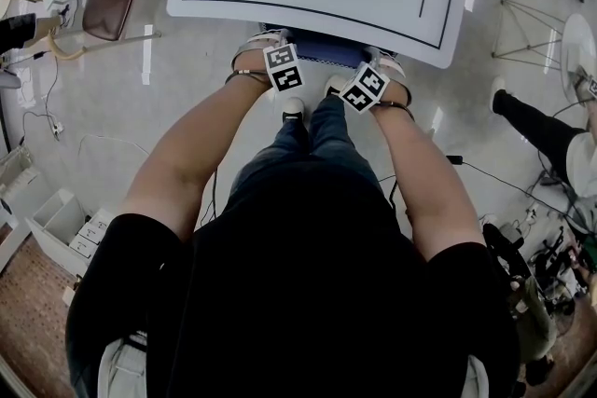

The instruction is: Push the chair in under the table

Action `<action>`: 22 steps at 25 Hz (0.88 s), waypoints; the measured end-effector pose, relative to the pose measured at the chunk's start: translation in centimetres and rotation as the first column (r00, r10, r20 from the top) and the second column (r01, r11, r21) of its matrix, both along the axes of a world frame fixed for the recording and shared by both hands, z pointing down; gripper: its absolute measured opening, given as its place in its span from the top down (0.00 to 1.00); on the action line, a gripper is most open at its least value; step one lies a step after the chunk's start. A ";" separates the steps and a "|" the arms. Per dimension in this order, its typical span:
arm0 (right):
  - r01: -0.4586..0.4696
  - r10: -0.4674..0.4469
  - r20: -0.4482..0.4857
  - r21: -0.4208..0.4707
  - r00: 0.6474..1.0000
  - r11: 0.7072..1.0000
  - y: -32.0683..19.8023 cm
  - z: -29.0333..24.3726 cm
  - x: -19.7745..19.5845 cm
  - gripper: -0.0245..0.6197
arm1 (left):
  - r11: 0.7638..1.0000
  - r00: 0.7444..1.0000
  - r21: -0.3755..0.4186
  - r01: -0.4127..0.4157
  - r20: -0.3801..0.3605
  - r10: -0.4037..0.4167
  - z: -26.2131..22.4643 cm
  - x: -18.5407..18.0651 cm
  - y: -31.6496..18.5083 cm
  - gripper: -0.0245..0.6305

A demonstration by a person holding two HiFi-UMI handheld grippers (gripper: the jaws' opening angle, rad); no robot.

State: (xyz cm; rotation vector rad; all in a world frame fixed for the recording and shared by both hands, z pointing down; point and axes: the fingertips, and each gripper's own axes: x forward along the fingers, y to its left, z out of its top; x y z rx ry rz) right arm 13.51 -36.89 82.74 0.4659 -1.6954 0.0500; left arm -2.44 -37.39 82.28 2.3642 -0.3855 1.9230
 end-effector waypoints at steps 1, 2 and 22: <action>0.000 0.000 0.000 0.002 1.000 1.000 0.0 0.1 0.0 0.72 | 1.000 1.000 0.002 -0.002 -0.001 0.002 0.0 0.0 0.0 0.60; 0.001 -0.001 -0.001 0.006 1.000 1.000 0.0 0.3 0.1 0.72 | 1.000 1.000 0.004 -0.005 -0.001 0.005 -0.1 0.1 -0.1 0.60; -0.022 0.022 0.002 0.016 1.000 1.000 0.4 0.2 0.1 0.64 | 1.000 1.000 -0.010 0.008 0.004 -0.008 0.1 -0.2 0.2 0.57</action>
